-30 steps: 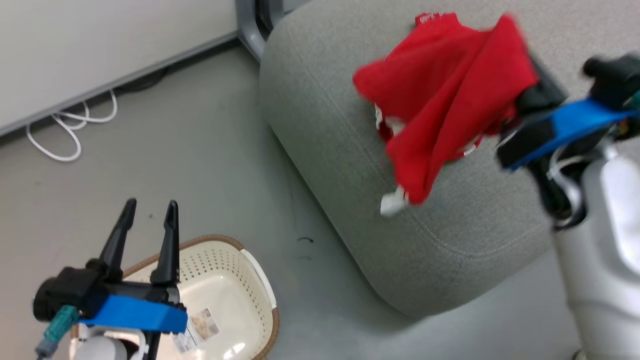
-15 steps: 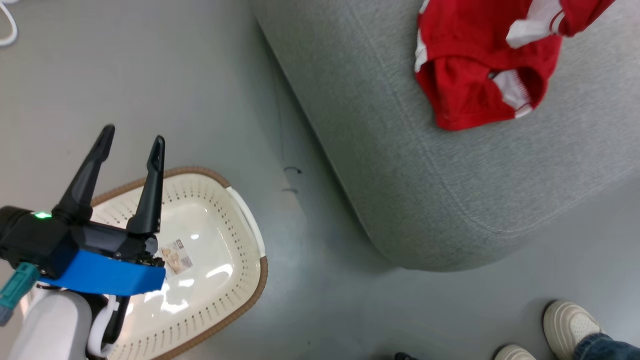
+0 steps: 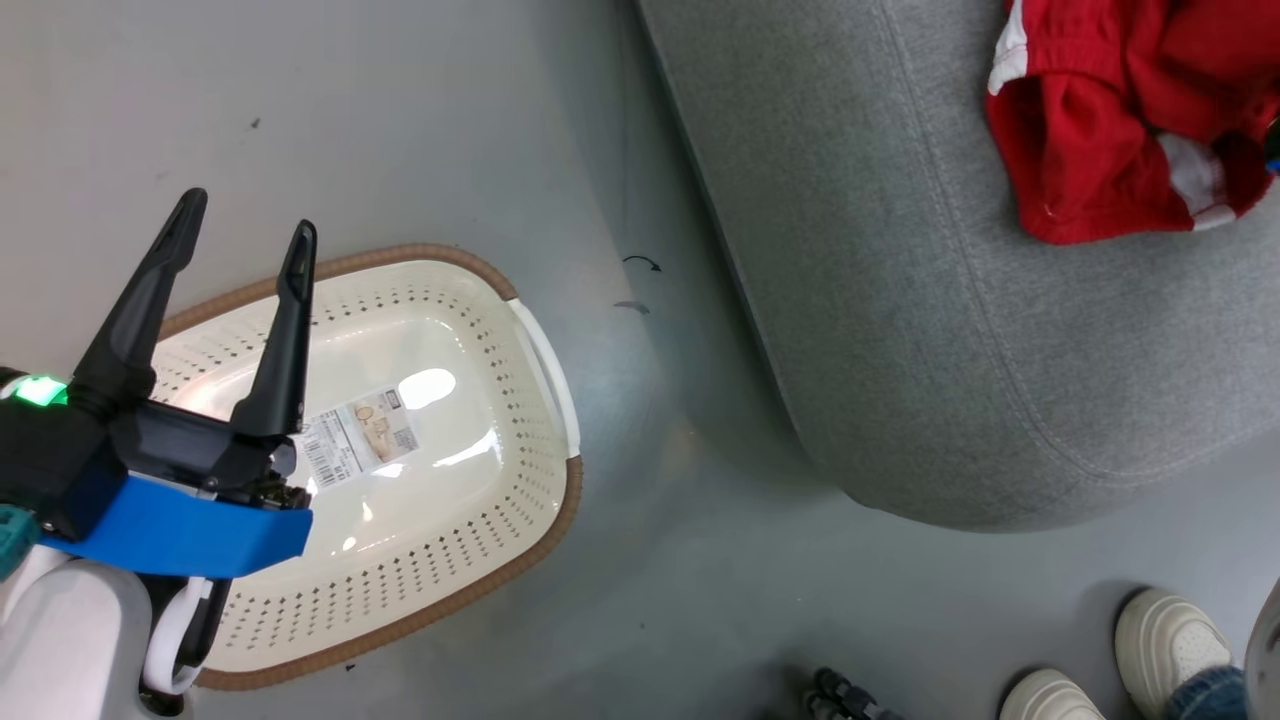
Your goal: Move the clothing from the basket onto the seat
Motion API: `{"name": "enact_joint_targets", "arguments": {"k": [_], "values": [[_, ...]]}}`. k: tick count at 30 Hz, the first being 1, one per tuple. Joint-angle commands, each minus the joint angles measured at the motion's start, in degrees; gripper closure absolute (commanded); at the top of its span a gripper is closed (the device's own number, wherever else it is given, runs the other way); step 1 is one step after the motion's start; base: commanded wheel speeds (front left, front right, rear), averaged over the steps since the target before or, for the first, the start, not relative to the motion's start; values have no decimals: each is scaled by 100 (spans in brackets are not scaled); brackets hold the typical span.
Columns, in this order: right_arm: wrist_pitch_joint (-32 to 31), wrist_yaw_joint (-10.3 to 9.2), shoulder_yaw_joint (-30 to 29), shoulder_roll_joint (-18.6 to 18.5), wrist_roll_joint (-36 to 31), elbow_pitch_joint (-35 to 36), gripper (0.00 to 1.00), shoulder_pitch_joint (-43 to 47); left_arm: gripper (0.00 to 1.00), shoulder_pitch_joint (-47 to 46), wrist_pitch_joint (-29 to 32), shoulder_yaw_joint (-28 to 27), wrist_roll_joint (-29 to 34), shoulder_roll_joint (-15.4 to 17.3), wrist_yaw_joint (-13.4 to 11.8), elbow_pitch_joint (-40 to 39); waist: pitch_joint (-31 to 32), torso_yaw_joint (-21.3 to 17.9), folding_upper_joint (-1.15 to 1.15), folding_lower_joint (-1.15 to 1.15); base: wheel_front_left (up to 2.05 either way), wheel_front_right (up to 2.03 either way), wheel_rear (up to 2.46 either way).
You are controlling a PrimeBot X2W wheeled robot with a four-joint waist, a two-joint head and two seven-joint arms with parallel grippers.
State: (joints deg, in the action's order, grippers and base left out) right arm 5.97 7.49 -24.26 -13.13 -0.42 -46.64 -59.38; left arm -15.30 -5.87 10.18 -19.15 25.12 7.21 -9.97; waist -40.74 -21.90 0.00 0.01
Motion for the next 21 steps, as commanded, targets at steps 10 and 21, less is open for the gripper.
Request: {"name": "enact_joint_targets", "arguments": {"k": [10, 21], "values": [[425, 1, 83, 22, -262, -817, 0, 76, 0, 26, -202, 147, -83, -132, 3, 292, 379, 149, 0, -1, 0, 0, 0], [627, 1, 868, 115, -133, -1153, 0, 657, 0, 220, -672, 368, -298, -544, 8, 1128, 1469, 240, 0, -1, 0, 0, 0]]}}
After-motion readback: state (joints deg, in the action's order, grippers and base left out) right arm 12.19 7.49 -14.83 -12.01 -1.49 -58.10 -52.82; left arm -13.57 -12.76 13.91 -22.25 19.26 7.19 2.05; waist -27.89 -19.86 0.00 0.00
